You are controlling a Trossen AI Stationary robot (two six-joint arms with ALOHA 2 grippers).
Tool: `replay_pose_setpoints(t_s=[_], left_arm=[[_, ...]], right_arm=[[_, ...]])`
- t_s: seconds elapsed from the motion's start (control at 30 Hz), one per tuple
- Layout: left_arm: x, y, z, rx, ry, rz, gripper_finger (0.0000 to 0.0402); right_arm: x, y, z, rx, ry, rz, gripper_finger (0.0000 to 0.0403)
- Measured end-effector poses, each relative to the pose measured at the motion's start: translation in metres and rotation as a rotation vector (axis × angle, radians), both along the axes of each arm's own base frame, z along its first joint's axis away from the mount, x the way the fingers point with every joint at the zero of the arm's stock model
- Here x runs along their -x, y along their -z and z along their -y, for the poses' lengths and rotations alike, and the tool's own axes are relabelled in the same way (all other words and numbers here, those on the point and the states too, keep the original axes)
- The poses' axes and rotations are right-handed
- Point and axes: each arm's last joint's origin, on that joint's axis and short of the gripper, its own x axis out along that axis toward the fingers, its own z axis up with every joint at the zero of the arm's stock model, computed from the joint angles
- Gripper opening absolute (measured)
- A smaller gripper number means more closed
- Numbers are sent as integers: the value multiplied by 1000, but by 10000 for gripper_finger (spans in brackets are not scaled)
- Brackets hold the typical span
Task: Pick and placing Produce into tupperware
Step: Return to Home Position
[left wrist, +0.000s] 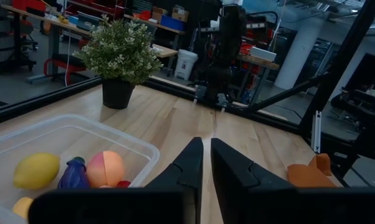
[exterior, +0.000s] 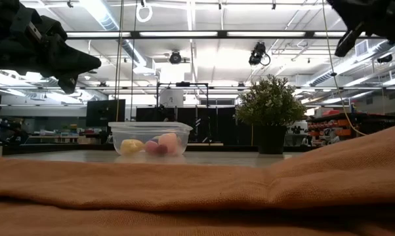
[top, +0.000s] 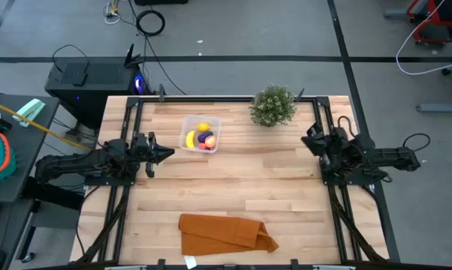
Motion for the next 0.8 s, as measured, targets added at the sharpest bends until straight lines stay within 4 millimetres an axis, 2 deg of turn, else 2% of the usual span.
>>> replay_pose_setpoints(t_s=[0.4, 0.73, 0.8], left_arm=[[0, 0, 0, 0, 0, 0, 28], [0, 0, 0, 0, 0, 0, 40], [0, 0, 0, 0, 0, 0, 40]], right_arm=[[-12, 45, 0, 54, 18, -487, 0], [-12, 46, 0, 93, 6, -501, 0], [-12, 46, -1, 160, 10, -506, 0]])
